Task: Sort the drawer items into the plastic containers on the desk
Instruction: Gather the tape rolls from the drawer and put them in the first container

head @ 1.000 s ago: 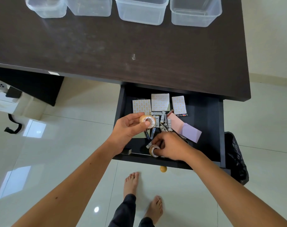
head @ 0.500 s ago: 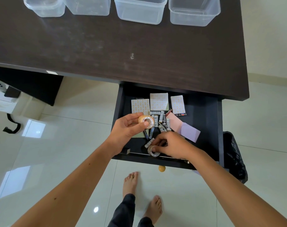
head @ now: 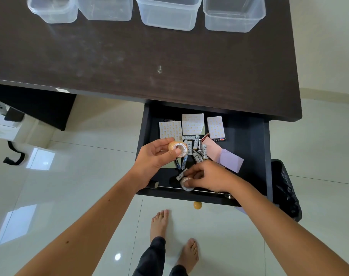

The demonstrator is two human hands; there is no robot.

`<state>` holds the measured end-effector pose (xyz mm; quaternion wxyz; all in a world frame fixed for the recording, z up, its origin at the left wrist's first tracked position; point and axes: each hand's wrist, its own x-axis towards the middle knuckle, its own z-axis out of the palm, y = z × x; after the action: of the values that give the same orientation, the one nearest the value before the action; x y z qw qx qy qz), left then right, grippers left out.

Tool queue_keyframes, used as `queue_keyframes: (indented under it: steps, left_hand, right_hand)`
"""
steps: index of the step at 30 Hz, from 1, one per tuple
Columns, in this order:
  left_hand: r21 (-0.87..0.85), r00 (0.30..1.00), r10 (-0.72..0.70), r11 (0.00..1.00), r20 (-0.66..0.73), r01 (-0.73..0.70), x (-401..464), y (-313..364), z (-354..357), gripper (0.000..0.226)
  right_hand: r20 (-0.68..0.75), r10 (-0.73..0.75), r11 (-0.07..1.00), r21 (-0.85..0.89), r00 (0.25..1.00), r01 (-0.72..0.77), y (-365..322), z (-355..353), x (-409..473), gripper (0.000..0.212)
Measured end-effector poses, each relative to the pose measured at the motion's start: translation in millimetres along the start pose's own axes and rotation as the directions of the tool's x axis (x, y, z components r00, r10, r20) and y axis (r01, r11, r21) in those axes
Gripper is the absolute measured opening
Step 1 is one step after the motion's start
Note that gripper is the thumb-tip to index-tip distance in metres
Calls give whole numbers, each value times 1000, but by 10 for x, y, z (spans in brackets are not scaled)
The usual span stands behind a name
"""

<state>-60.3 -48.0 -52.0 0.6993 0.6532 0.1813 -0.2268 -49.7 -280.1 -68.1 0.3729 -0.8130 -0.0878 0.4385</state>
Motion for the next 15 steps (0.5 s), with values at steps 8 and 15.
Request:
queue_keyframes:
  steps: [8,15]
  left_hand:
    - [21,1000,3,1000,3,-3,-9,-2,18,60]
    - [23,1000,3,1000,2,-3,-2,-10,58,59]
  right_hand:
    - [2,16,998,67,1000,-16,38,-1,-20,25]
    - [-23,7,983,183,1000,-2,83,-55,-91,31]
